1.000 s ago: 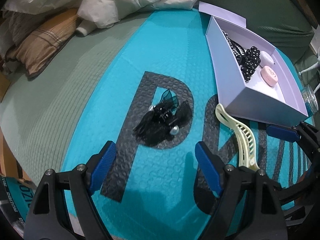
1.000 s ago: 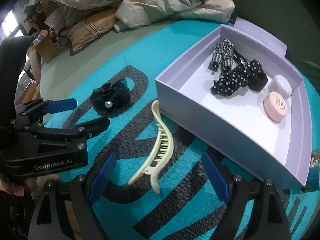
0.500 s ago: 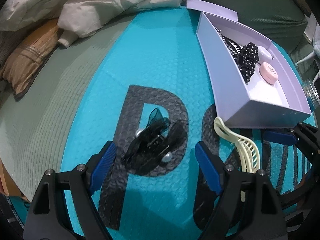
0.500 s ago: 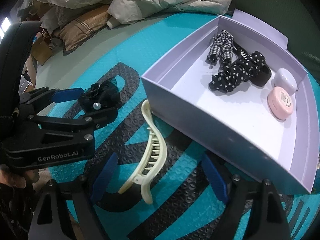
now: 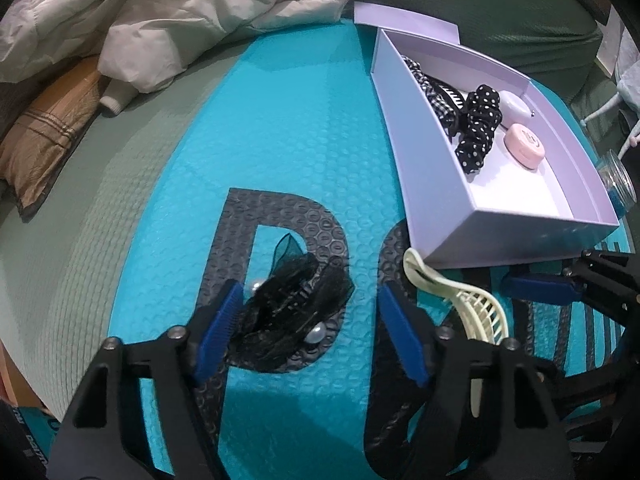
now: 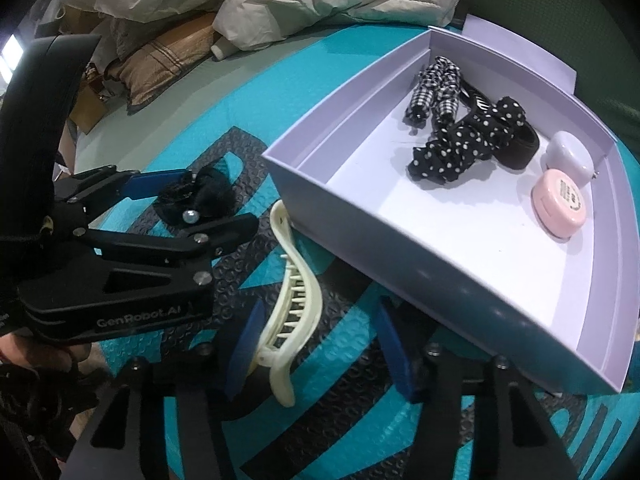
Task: Organize objects
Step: 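Grasp the black mesh claw clip with the left tool while the right tool grasps the cream claw clip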
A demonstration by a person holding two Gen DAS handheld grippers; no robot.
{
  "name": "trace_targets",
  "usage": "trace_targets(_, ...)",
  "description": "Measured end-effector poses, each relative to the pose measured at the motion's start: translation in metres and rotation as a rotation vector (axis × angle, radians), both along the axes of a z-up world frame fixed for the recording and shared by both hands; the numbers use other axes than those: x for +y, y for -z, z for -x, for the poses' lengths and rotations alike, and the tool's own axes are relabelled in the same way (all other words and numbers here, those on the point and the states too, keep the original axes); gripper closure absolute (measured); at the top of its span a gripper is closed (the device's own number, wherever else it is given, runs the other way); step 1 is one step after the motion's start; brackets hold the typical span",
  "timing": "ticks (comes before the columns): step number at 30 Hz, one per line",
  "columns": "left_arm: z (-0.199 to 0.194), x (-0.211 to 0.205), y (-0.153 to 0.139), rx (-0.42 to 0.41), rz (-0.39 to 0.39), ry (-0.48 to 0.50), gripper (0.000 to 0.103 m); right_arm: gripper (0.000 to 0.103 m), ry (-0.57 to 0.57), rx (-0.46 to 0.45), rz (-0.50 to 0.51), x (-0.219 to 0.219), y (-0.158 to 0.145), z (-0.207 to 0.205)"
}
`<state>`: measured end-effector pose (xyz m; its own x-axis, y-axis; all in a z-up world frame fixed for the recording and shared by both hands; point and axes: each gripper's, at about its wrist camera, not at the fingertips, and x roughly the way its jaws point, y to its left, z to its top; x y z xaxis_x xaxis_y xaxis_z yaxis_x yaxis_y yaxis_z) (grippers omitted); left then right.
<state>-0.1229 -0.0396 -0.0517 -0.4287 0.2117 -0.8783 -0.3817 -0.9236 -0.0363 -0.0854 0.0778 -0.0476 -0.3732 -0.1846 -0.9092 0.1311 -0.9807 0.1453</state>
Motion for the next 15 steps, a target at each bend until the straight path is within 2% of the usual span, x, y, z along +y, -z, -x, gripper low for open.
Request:
trace_targets(2, -0.001, -0.001, -0.001, 0.004, 0.002, -0.011, 0.05, 0.054, -0.012, -0.001, 0.008, -0.001, 0.0, -0.001)
trace_targets(4, -0.003, -0.002, -0.002, 0.004, 0.008, -0.022, 0.064, 0.061, -0.025, -0.001, 0.017, -0.001, -0.001, -0.003)
trace_targets(8, -0.009, -0.003, -0.004, -0.013, -0.03, -0.016, 0.065, 0.072, -0.048, -0.002, 0.031, -0.003, -0.002, -0.007)
trace_targets(15, -0.029, 0.007, -0.004, -0.018, -0.016, 0.022, 0.065, 0.074, -0.069, 0.0, 0.016, -0.001, -0.004, -0.019)
